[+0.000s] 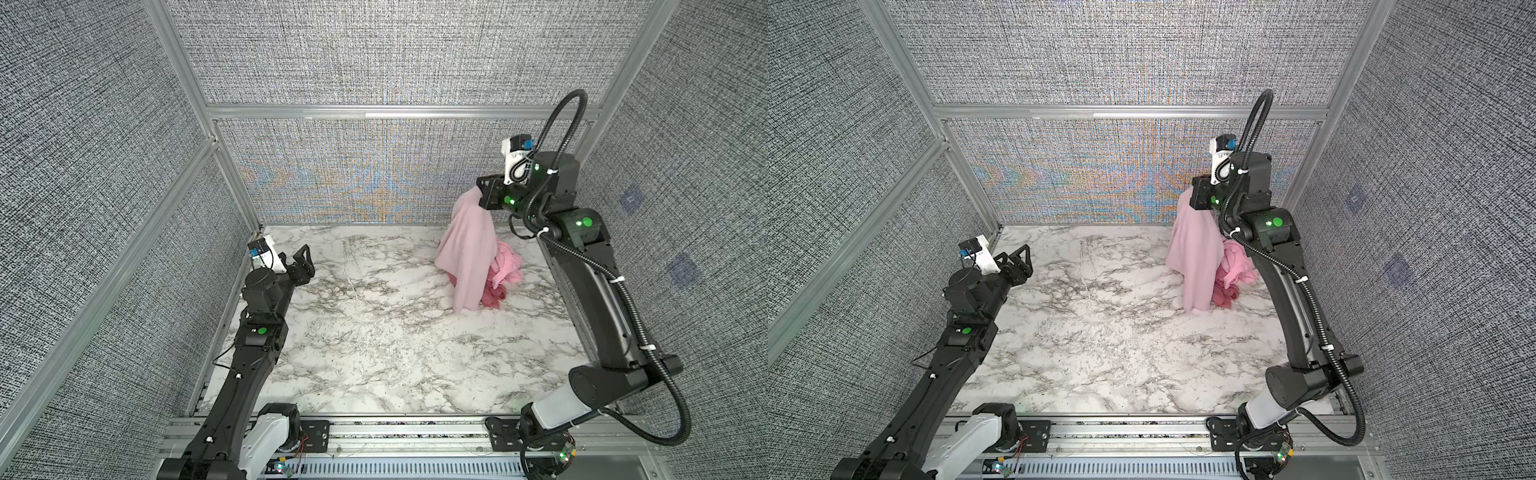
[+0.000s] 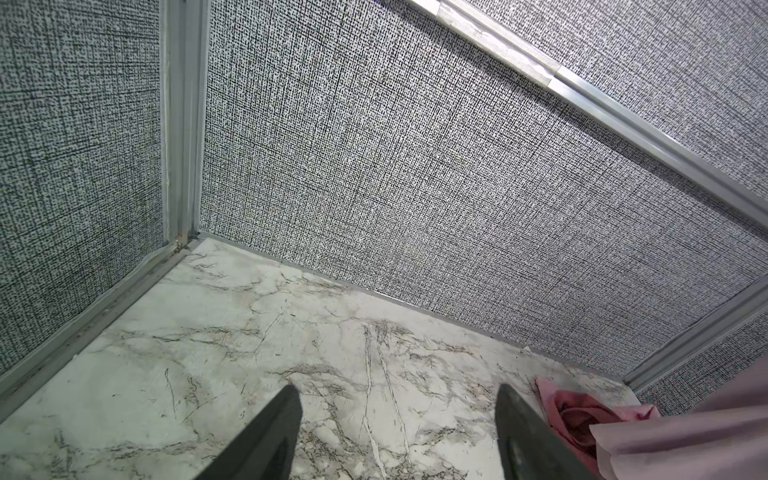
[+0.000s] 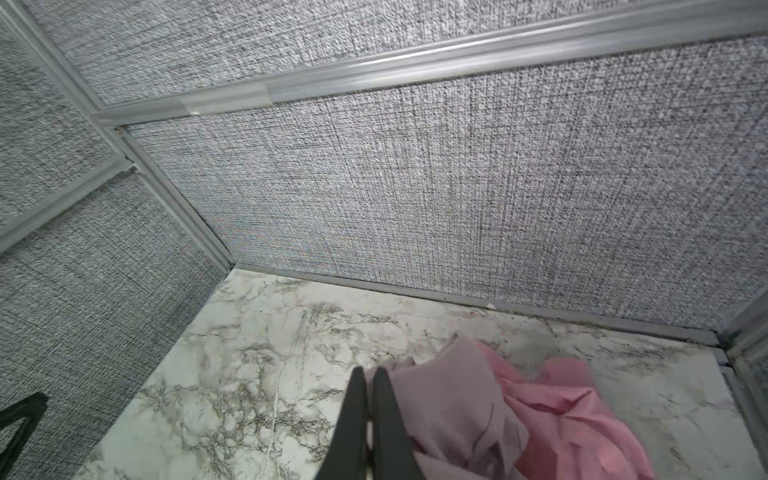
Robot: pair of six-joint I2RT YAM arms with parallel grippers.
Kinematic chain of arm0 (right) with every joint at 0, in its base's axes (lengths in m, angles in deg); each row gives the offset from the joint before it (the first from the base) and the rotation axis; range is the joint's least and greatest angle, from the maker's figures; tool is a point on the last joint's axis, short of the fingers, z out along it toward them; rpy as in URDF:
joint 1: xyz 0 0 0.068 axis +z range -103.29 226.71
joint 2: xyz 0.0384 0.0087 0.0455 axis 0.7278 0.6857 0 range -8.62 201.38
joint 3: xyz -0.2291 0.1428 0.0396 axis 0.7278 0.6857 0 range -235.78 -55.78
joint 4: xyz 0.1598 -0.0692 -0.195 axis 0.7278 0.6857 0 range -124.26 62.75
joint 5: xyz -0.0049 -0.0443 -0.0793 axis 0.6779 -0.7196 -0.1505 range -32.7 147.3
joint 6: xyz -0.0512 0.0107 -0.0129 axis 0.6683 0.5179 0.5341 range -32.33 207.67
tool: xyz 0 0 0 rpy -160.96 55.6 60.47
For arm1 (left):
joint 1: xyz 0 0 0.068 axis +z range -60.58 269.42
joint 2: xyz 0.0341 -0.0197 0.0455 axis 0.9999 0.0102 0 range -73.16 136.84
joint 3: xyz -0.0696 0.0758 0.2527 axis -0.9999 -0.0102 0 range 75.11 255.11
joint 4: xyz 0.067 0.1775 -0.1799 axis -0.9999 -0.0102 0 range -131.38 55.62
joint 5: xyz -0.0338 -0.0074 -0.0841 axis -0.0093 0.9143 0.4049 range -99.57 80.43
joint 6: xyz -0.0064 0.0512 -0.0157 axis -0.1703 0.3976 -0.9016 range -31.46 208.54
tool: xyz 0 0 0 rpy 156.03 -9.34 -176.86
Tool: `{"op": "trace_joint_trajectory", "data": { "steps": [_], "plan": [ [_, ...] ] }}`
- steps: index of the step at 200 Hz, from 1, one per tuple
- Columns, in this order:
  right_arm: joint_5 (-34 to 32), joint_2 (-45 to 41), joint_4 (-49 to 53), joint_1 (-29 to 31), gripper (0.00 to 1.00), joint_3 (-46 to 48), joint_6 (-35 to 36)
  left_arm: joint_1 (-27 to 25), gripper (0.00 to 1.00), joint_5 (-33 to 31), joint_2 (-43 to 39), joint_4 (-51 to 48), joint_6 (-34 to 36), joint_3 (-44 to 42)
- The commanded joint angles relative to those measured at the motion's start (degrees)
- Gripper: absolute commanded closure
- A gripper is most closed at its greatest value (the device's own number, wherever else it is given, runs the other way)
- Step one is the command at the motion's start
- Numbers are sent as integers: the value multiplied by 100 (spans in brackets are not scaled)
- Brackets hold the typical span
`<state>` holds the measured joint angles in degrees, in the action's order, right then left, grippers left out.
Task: Pick out a specific cloth from the pile
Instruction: 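Lift the lilac shirt with the right gripper, pulling it free of the pile, then carry the lilac shirt toward the left gripper and lay it on the table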
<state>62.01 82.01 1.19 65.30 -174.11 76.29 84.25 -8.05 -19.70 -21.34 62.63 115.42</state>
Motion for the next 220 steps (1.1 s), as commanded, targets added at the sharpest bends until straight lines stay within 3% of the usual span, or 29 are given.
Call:
{"op": "trace_joint_trajectory", "data": {
  "steps": [1, 46, 107, 175, 220],
  "plan": [
    [-14, 63, 122, 279, 100, -406, 189, 0, 25, -55, -105, -48, 51, -11],
    [176, 290, 342, 946, 100, -1278, 349, 3, 25, -82, -243, -155, 60, -2],
    [640, 687, 103, 1629, 100, -1606, 236, 0, 25, -150, -471, -859, 115, 370],
    [842, 1753, 54, 2408, 100, -2341, 246, -2, 25, -835, -969, -2081, 376, 851],
    [1030, 2477, -394, 2799, 100, -2276, 84, 2, 25, -1117, -1450, -2296, 306, 637]
  ]
}}
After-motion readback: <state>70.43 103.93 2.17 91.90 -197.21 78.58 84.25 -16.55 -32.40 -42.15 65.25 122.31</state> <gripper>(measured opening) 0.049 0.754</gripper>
